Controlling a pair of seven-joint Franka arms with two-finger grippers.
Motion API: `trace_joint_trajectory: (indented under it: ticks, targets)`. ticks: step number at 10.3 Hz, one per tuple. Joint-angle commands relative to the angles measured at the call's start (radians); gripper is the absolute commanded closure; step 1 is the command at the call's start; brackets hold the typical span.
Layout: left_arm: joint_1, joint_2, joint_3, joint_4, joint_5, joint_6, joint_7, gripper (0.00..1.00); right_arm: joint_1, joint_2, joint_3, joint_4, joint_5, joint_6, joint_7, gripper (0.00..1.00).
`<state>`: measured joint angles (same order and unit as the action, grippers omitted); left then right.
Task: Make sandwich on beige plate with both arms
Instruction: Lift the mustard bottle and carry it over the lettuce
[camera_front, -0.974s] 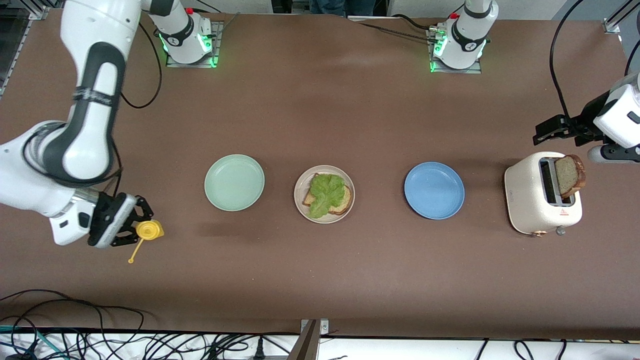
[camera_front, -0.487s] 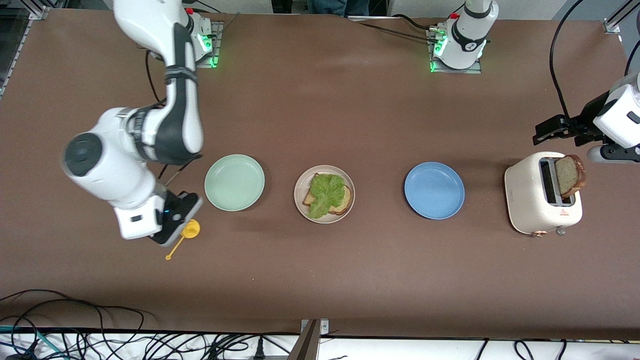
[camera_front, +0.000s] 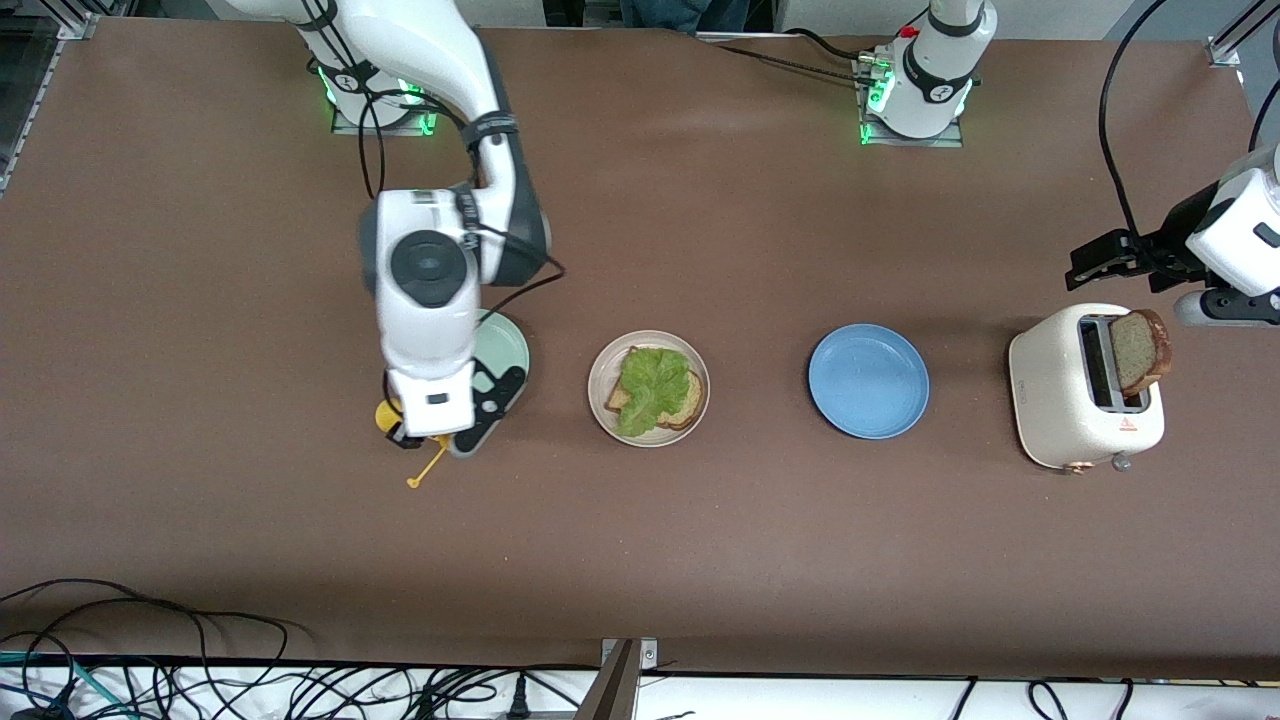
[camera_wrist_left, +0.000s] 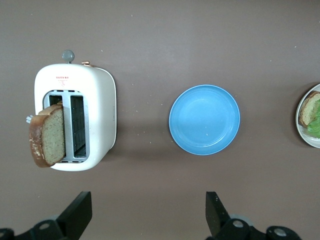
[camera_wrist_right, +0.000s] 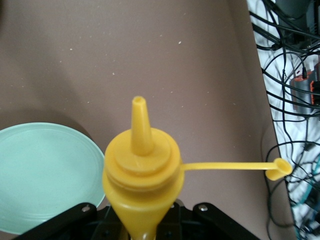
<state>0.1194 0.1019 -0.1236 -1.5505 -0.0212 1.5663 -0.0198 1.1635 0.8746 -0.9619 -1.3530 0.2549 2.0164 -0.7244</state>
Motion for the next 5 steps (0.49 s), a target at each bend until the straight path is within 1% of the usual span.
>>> trace_joint_trajectory:
  ticks: [1, 3, 4, 5]
  targets:
    - [0.000, -0.007, -0.002, -0.002, 0.014, -0.005, 0.015, 0.00, 0.108, 0.116, -0.023, 0.015, -0.142, 0.037, 0.165, 1.00]
    - [0.000, -0.007, -0.002, -0.002, 0.014, -0.006, 0.015, 0.00, 0.154, 0.164, -0.023, 0.015, -0.189, 0.048, 0.235, 1.00]
    - [0.000, -0.007, -0.002, -0.002, 0.014, -0.006, 0.015, 0.00, 0.183, 0.187, -0.021, 0.018, -0.245, 0.056, 0.237, 1.00]
    - [0.002, -0.007, -0.002, -0.002, 0.014, -0.006, 0.015, 0.00, 0.217, 0.217, -0.005, 0.023, -0.293, 0.061, 0.238, 1.00]
